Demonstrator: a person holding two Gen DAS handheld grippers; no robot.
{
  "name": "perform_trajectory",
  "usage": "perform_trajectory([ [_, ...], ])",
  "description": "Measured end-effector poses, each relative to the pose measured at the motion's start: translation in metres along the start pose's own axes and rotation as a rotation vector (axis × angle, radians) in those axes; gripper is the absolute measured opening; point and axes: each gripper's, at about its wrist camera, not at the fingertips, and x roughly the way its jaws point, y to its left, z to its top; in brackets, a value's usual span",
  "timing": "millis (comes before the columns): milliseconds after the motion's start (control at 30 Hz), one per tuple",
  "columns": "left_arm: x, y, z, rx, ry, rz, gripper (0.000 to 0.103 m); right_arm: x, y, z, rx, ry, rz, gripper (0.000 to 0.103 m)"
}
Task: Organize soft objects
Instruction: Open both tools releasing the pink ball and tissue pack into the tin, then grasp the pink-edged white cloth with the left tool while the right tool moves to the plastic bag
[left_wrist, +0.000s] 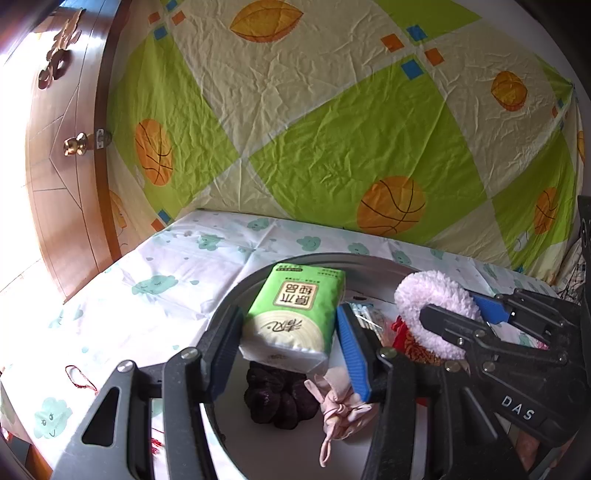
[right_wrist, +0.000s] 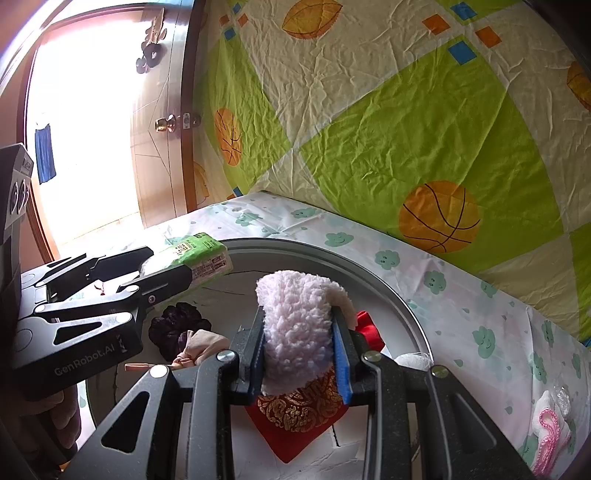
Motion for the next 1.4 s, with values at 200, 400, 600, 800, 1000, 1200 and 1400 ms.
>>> perform_trajectory([
  [200,0.002,0.0,-0.001,0.003,0.007,0.006,0.053,0.003,-0.001,-0.001,0.008,0.007,0.018,0.048],
  [400,-0.001,0.0,-0.002,-0.003,0.004,0.024,0.078,-0.01,-0.005,-0.005,0.013,-0.026,-0.015,0.067],
  [600,-0.016,-0.007,-0.002,-0.003,-0.047,0.04,0.091,-0.036,-0.028,-0.018,0.027,-0.053,-0.053,0.069],
  [800,-0.031,-0.047,0.001,0.041,-0.098,-0.014,0.096,-0.069,-0.079,-0.038,0.079,-0.065,-0.139,0.071],
  [1000,-0.035,-0.114,-0.001,0.129,-0.108,-0.108,0.101,-0.102,-0.144,-0.07,0.144,-0.047,-0.27,0.074],
  [1200,-0.024,-0.193,-0.007,0.226,-0.065,-0.228,0.102,-0.129,-0.22,-0.104,0.268,-0.029,-0.415,0.074],
  [1400,-0.006,-0.278,-0.021,0.351,-0.008,-0.332,0.102,-0.143,-0.274,-0.124,0.345,-0.002,-0.536,0.074],
])
